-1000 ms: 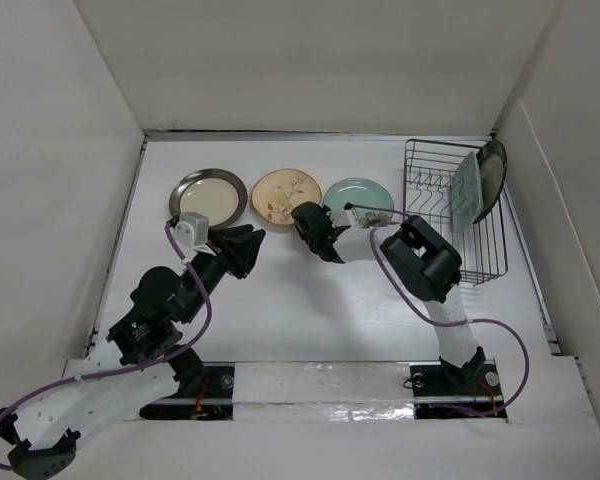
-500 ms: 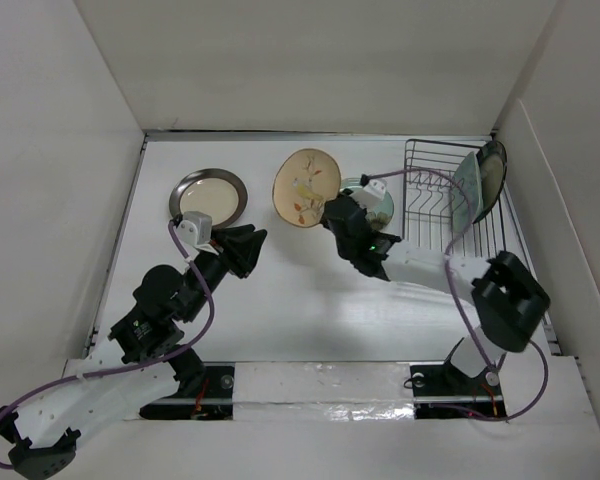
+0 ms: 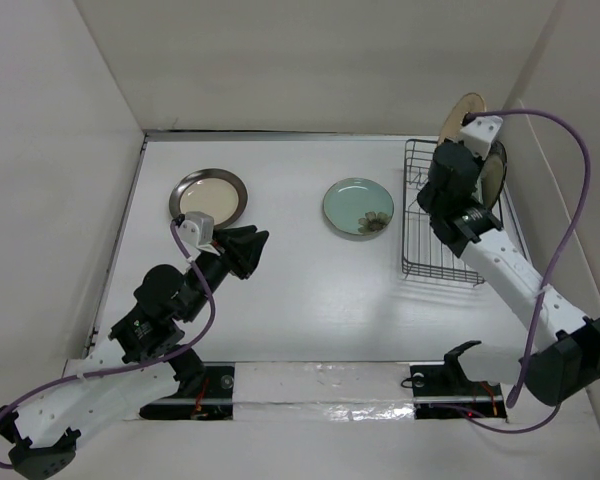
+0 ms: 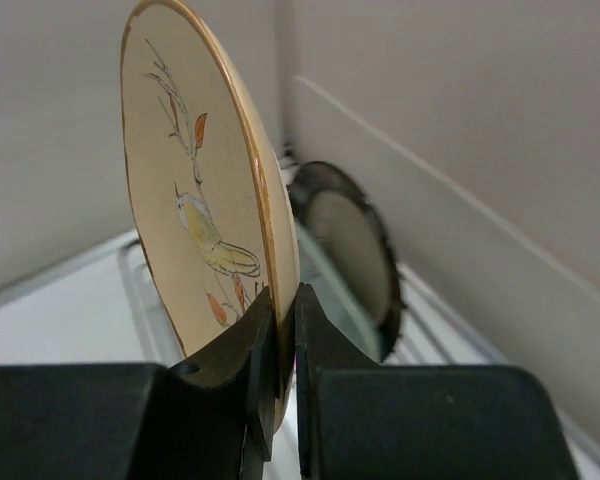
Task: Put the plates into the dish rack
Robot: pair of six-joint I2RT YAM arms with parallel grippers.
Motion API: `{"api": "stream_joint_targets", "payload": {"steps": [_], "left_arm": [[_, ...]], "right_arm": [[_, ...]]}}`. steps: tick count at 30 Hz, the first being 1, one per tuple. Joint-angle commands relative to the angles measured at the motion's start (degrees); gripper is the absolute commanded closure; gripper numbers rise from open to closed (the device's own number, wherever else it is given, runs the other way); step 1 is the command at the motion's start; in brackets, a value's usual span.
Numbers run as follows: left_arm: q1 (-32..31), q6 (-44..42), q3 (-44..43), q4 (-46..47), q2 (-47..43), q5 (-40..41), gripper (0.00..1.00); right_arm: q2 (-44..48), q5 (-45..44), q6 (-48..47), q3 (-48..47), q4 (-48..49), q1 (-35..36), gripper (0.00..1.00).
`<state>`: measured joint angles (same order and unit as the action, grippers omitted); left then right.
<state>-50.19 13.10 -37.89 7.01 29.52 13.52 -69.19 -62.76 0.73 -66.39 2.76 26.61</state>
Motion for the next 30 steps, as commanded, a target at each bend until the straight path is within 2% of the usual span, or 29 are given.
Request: {"api": "stream_joint_targets", "payload": {"steps": [1,9,19,30], "left_arm": [[-0.34,-0.18,0.10,2.31,0.19,-0.60,0.70],[-0.34,-0.18,0.18,2.49,0.28,-0.25,0.70],[-0.34,-0.36,0.01,1.96,1.42,-0.07,0.70],[-0.34,-0.36,0.27,2.31,1.59,0.02,0.70]], "right_arm": [[-2.96,-4.13,-12.58,-7.16,1.37,-2.43,1.00],[-7.01,7.03,-15.22,-11.30,-7.85,-11.93,1.00],[-14.21,11.43,-17.52,-16.05,-12.34,-15.71,1.00],[-17.74,9.50,-13.84,-15.09,-12.35,-17.47,1.00]]}}
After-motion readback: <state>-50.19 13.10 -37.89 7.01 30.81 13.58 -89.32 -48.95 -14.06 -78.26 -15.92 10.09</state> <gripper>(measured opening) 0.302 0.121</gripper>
